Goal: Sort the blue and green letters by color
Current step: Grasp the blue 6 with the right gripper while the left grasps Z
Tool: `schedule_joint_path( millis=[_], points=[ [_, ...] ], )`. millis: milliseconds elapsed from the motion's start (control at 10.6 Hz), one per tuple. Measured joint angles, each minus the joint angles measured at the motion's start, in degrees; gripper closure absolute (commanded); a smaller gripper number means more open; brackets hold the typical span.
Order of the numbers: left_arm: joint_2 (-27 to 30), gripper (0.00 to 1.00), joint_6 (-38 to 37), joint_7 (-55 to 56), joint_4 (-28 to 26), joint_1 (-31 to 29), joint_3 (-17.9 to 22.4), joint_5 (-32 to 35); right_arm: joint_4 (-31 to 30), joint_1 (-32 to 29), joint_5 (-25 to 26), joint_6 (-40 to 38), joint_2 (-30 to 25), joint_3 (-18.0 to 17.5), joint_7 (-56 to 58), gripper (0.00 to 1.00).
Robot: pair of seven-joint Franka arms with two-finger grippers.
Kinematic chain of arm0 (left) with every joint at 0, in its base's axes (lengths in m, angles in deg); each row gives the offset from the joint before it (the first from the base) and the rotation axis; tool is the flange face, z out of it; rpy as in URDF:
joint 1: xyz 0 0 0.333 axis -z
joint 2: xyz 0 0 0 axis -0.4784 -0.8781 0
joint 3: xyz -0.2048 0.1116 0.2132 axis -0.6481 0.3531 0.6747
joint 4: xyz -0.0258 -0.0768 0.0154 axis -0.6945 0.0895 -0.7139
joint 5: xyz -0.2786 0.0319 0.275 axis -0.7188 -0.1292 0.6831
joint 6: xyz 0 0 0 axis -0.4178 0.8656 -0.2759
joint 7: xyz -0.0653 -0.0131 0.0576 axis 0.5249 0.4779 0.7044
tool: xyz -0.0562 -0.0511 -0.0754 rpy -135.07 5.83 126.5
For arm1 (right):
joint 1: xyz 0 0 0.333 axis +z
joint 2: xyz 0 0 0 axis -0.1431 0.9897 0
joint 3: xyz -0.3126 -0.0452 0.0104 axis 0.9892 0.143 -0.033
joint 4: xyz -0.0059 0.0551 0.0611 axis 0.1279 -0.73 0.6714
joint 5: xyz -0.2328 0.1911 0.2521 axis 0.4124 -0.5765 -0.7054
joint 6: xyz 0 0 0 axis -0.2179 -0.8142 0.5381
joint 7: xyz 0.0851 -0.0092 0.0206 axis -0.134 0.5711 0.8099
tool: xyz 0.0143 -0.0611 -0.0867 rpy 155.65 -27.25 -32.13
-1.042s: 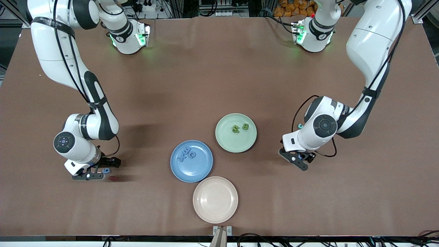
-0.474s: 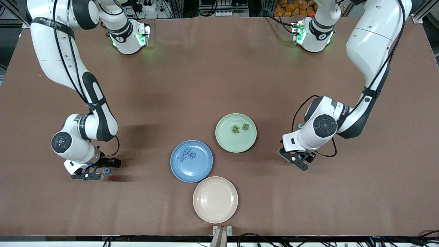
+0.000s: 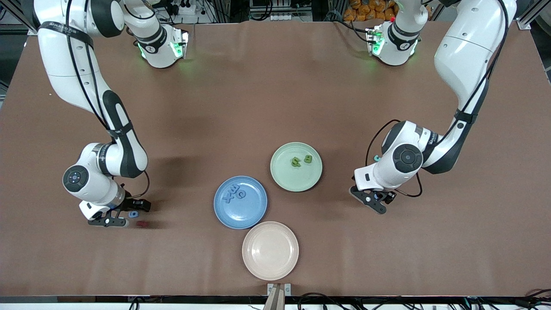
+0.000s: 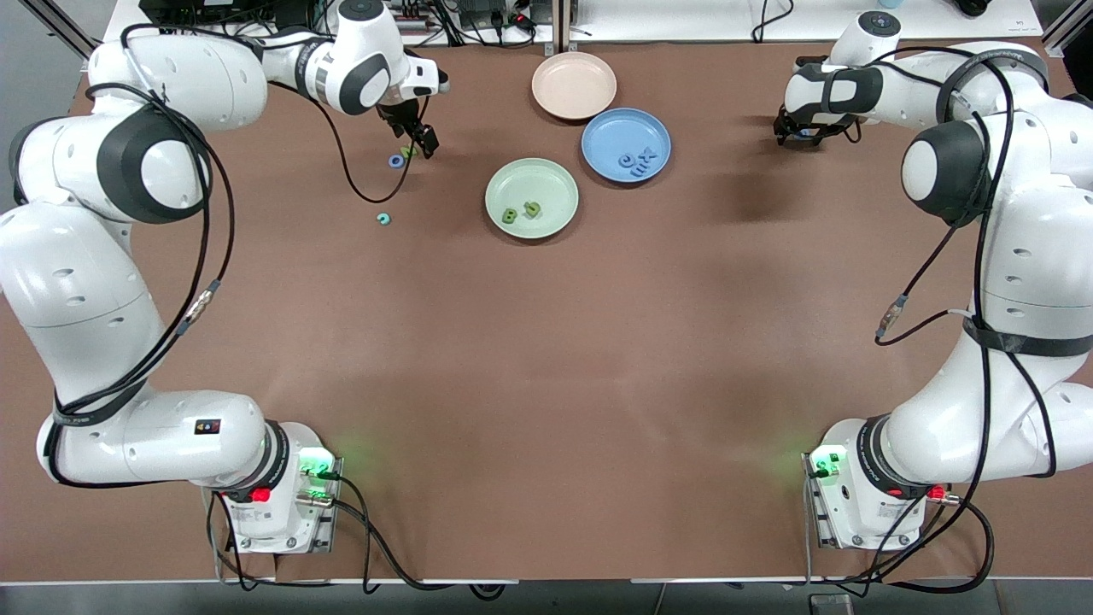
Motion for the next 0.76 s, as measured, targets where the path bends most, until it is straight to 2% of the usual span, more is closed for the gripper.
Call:
schedule_joint_path(
  millis=[95, 189, 379, 474, 758],
  points=[
    [0.00, 0.06, 0.00, 0.00, 0.00, 0.00, 0.00, 0.00, 0.32, 0.00, -0.09, 0.00, -0.05, -0.02, 0.00, 0.61],
    [-0.56, 0.08, 3.43, -4.17, -0.22, 0.20, 0.64, 0.67, 0.62, 0.00, -0.09, -0.01, -0.12, 0.02, 0.00, 0.61],
    [-5.44, 0.10, 11.14, -11.45, 0.15, 0.12, 2.55, 0.73, 0.80, -0.02, -0.62, -0.08, -0.20, 0.03, -0.01, 0.61],
    [-7.10, 0.11, 12.23, -12.28, 0.53, 0.03, 2.73, 0.79, 0.81, -0.10, -1.34, -0.05, -0.20, 0.06, -0.01, 0.61],
    [-7.50, 0.15, 12.32, -12.43, 1.59, 0.19, 2.63, 0.92, 0.78, -0.20, -1.92, 0.17, -0.19, 0.05, -0.01, 0.62]
  ],
)
